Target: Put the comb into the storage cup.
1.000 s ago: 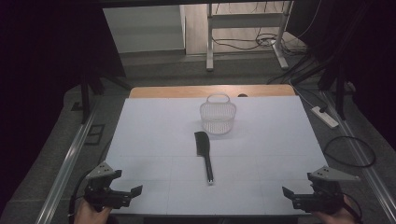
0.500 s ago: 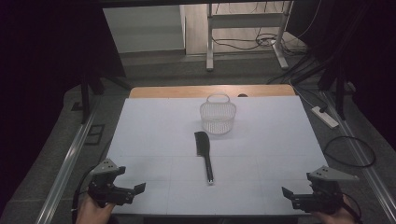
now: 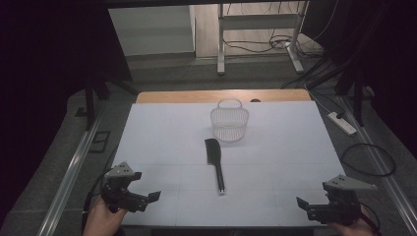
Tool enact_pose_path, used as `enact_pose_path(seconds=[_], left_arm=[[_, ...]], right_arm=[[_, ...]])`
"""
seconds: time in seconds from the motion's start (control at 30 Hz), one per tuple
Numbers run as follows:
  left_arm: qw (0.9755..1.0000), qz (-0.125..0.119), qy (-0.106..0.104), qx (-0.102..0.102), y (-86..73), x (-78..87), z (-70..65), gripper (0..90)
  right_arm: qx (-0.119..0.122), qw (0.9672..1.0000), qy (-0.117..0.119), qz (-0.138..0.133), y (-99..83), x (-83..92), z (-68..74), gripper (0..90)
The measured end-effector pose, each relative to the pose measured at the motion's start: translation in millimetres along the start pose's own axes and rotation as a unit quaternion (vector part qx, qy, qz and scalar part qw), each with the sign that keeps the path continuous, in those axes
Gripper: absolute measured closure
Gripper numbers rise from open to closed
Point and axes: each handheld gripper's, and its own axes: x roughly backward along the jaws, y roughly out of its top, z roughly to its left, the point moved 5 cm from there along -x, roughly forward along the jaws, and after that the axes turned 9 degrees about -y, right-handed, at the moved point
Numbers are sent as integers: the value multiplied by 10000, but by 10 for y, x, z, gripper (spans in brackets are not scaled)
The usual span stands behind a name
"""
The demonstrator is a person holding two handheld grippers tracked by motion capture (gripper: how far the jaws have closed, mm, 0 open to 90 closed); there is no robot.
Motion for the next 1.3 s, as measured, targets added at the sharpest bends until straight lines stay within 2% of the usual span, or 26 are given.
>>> enact_pose_path(seconds=[0.33, 0.47, 0.87, 1.3], left_arm=[[9999, 56, 101, -121, 112, -68, 31, 0], [9999, -3, 65, -107, 169, -104, 36, 0], [9998, 37, 16, -190, 308, -222, 36, 0], [9993, 205, 6, -301, 466, -351, 38, 0]], right_arm=[[-5, 10000, -1, 1, 0, -2, -1, 4], [-1, 10000, -5, 6, 0, -2, -2, 5], [4, 10000, -1, 5, 0, -2, -1, 7], [7, 10000, -6, 9, 1, -3, 1, 7]])
